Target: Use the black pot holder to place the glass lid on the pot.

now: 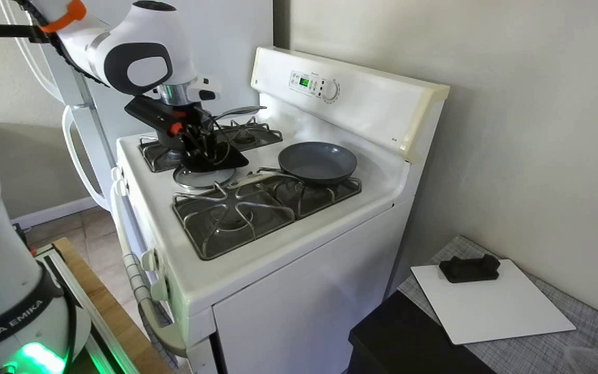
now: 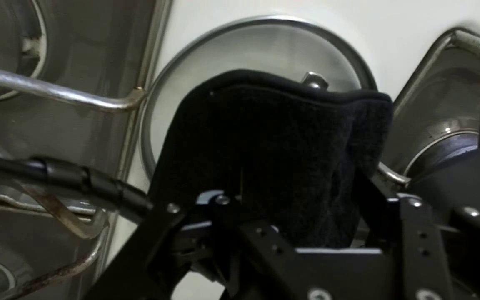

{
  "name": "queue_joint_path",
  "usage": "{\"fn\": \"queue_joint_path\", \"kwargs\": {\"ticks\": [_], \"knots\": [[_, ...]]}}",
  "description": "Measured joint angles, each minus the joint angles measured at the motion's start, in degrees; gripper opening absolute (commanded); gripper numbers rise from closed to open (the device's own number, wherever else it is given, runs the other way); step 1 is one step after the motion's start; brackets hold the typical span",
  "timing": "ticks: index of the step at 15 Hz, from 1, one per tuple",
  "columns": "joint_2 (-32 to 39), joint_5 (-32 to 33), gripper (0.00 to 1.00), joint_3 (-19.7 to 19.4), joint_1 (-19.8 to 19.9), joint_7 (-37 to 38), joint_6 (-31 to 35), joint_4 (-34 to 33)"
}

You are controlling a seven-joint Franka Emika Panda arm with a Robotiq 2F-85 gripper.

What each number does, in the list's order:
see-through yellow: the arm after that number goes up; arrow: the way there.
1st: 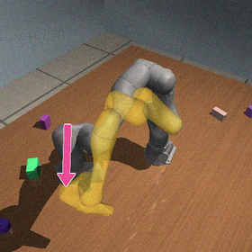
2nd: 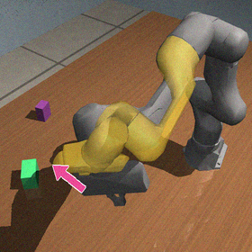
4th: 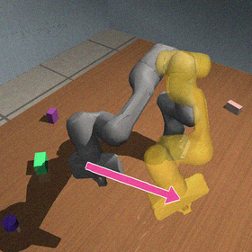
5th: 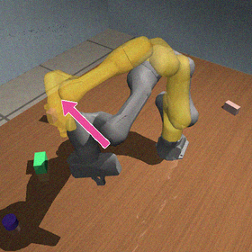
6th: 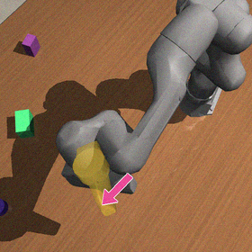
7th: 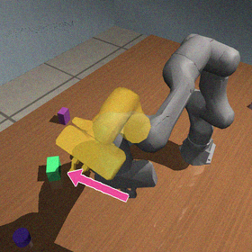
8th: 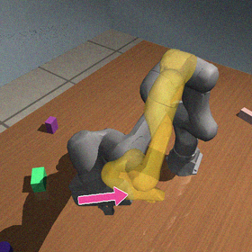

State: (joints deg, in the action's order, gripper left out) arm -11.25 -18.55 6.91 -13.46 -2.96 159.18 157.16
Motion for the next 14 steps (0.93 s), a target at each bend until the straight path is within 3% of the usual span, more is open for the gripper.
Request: {"fn": "queue_joint_path", "kwargs": {"ticks": [1,4,5,7,8,9,11,12,14], "knots": [[0.08,0.22,0.85,0.00,0.13,0.21,0.00,0.00],[0.31,1.46,0.67,0.00,0.82,0.86,-0.03,0.00],[0.34,1.91,0.67,-0.01,1.08,1.14,-0.06,0.00],[0.36,2.34,0.40,-0.04,1.47,1.65,-0.51,0.00],[0.36,2.34,0.31,-0.07,1.55,1.75,-1.02,0.00],[0.37,2.34,0.29,-0.08,1.62,1.86,-1.55,0.00],[0.39,2.34,0.30,-0.08,1.68,2.27,-2.21,-0.03],[0.35,2.34,0.37,-0.05,1.68,2.63,-2.26,-0.18],[0.36,2.35,0.61,-0.05,1.70,3.09,-2.38,-0.25]]}}
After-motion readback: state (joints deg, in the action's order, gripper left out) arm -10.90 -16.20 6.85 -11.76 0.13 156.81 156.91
